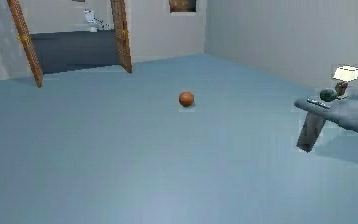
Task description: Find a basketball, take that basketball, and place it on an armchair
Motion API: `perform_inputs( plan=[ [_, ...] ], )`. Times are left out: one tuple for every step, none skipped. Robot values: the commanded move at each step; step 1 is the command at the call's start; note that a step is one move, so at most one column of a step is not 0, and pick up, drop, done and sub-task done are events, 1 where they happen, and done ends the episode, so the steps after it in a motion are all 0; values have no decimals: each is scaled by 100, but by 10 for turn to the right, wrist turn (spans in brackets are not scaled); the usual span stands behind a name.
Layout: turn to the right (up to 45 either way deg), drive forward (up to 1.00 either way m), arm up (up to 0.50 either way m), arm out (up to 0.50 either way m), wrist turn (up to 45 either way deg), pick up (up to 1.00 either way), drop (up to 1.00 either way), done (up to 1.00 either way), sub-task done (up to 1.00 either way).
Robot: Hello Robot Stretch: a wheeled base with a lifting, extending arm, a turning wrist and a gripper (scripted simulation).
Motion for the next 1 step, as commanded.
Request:
perform_inputs(
  plan=[
    [0,100,0,0,0,0,0,0,0]
  ],
)
